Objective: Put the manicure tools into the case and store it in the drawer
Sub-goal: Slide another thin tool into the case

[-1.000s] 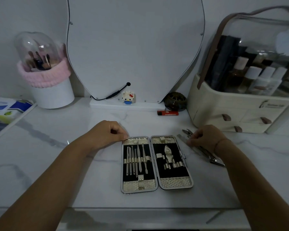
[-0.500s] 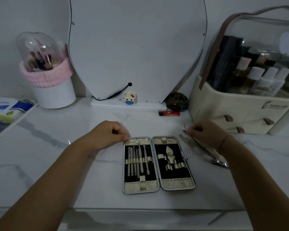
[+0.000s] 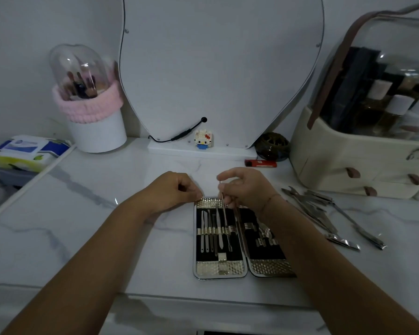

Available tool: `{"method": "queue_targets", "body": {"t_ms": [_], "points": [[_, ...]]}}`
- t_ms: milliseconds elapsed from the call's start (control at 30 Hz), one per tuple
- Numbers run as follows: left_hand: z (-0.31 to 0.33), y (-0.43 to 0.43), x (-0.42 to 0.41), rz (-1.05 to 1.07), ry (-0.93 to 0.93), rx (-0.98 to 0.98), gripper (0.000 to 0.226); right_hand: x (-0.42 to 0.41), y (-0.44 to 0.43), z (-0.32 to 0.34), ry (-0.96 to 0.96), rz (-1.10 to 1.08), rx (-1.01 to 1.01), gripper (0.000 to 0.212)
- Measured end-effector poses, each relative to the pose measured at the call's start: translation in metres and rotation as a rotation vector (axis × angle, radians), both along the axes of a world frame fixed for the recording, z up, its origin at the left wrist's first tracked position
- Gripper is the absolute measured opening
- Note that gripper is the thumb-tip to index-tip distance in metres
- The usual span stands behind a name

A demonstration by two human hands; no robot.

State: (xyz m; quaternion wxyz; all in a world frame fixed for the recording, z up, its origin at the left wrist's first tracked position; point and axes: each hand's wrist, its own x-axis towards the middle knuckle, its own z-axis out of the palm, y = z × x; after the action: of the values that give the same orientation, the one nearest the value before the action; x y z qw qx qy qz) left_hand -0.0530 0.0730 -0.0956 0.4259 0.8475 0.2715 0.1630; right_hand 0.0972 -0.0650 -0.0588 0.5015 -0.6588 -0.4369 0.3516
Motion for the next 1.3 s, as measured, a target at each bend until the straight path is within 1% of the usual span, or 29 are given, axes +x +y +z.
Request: {"method": "queue_targets", "body": {"t_ms": [100,300,467,667,900,1000,1167,1233,1300], "points": [[0.000,0.000,0.000,0.004,0.000,0.000,0.005,-0.001,0.008,-0.008,-0.112,-0.064,-0.056,0.018],[-0.001,0.002,0.001,-0.004,-0.002,-0.004,0.003,0.004,0.014,-0.014,-0.302,-0.132,-0.053,0.013],[0.000,0.000,0.001,-0.009,-0.002,-0.013,0.000,0.006,0.013,-0.017,-0.361,-0.098,-0.067,0.011],[0.000,0.001,0.001,-0.012,-0.002,-0.005,0.005,0.007,0.008,-0.015,-0.379,-0.013,-0.056,0.007],[0.002,-0.001,0.000,-0.018,-0.007,-0.013,0.010,0.008,0.004,-0.015,-0.373,0.033,0.002,0.026],[0.002,-0.002,0.001,-0.014,-0.011,-0.012,0.009,0.010,0.003,-0.017,-0.366,0.042,0.018,0.039],[0.000,0.001,0.001,-0.011,0.001,-0.004,0.004,0.013,0.001,-0.015,-0.400,0.063,-0.026,0.045],[0.000,0.001,0.001,-0.009,0.006,0.005,0.002,0.014,0.001,-0.013,-0.458,0.082,-0.043,0.041],[0.000,0.001,0.001,-0.003,0.007,0.007,0.001,0.013,0.001,-0.011,-0.509,0.116,-0.061,0.028]]}}
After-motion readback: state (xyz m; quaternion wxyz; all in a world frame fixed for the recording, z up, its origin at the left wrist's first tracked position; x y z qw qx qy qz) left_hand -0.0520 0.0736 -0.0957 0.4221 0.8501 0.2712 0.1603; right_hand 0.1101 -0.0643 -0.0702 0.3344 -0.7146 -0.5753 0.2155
